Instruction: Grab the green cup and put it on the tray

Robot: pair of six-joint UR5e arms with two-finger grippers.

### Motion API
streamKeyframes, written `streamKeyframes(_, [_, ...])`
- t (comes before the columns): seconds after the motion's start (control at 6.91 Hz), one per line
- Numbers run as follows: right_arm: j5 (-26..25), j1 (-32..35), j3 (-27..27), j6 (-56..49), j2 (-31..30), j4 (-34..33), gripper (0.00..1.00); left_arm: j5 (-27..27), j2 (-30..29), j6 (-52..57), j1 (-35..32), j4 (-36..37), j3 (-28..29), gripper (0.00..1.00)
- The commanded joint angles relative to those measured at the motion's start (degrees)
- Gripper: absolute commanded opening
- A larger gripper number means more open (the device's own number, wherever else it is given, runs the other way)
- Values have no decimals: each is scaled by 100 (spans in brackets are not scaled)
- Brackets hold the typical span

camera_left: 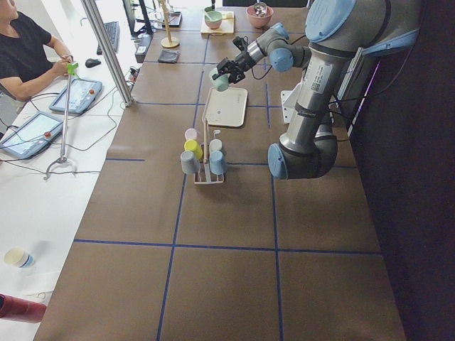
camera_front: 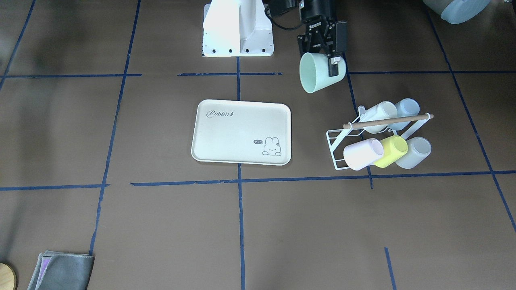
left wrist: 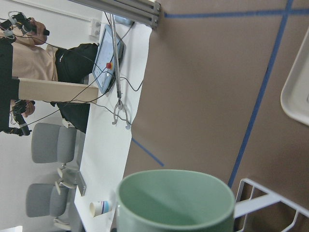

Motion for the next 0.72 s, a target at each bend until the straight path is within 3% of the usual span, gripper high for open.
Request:
streamKeyframes(0.0, [294,488,-635,-757,12,0,100,-47,-90,-1374,33,-2427,1159,0])
streamKeyframes(0.29, [630,867,-744,-988,-337,9,100,-55,-240,-2420,51,-3302,1705,0])
streamKeyframes(0.58, [683,982,-499,-997,-769,26,100,-117,-529,-2778,112,-5187,2767,0])
